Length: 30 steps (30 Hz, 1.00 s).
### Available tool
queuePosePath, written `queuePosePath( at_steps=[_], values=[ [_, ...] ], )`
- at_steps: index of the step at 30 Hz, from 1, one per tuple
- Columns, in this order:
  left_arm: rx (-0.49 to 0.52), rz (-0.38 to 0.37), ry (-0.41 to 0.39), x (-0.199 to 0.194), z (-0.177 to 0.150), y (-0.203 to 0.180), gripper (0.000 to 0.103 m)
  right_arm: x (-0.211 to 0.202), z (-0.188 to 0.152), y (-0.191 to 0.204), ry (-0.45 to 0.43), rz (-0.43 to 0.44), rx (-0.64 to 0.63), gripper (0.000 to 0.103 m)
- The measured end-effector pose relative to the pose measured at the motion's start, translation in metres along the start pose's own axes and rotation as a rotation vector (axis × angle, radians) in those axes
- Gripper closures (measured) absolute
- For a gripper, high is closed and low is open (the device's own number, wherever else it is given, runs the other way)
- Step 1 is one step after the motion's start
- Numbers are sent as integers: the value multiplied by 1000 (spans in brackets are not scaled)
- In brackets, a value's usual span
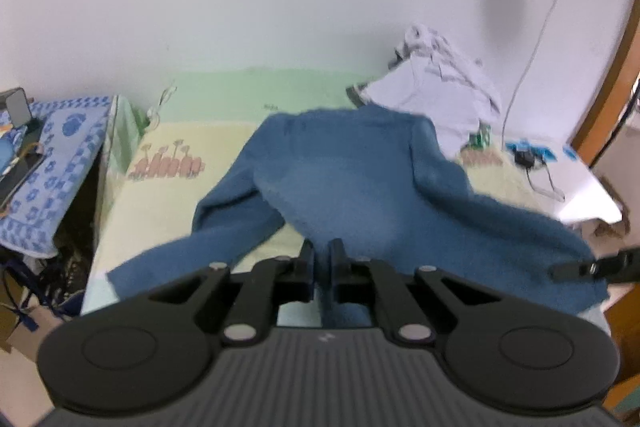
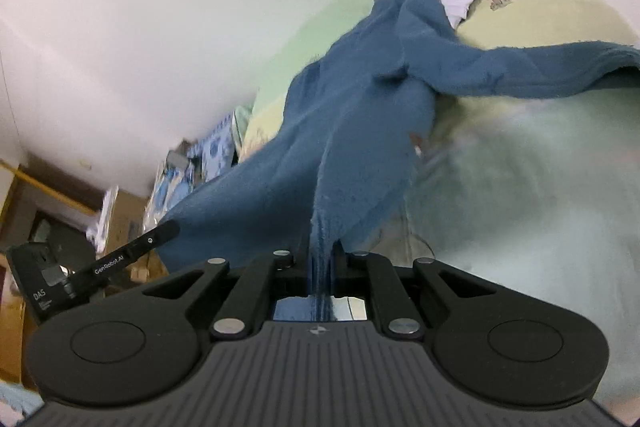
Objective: Fold clothes
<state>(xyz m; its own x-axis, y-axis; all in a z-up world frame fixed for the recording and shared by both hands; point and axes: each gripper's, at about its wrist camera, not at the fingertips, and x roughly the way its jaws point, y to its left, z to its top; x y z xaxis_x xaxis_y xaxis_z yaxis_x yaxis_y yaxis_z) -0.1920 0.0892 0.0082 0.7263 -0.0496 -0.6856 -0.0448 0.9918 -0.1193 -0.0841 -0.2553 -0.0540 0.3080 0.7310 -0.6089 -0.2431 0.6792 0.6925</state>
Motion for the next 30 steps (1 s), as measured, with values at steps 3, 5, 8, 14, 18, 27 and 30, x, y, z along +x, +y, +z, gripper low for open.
queuePosePath(
  at_steps=[3, 5, 8, 14, 18, 27, 30],
  values=[
    [38, 31, 77, 7, -26, -2, 100, 6, -16, -9, 60, -69, -26, 95],
    [32, 49, 141, 22, -45, -1, 103, 16, -29, -23, 100, -124, -4, 95],
    [19, 81, 219, 48, -67, 3, 103, 31, -46, -39, 146, -194, 4, 95],
    [-3, 113, 287, 64, -91, 10, 103, 49, -66, -41, 183, -322, -90, 95],
    [31, 75, 234, 61, -84, -6, 100, 58, -70, -24, 190, -387, -229, 85],
    [170, 105, 245, 103, -99, -48, 76, 60, -70, 12, -1, -418, -471, 44],
    [190, 104, 253, 106, -101, -47, 72, 87, -78, 14, 19, -478, -542, 49]
  ],
)
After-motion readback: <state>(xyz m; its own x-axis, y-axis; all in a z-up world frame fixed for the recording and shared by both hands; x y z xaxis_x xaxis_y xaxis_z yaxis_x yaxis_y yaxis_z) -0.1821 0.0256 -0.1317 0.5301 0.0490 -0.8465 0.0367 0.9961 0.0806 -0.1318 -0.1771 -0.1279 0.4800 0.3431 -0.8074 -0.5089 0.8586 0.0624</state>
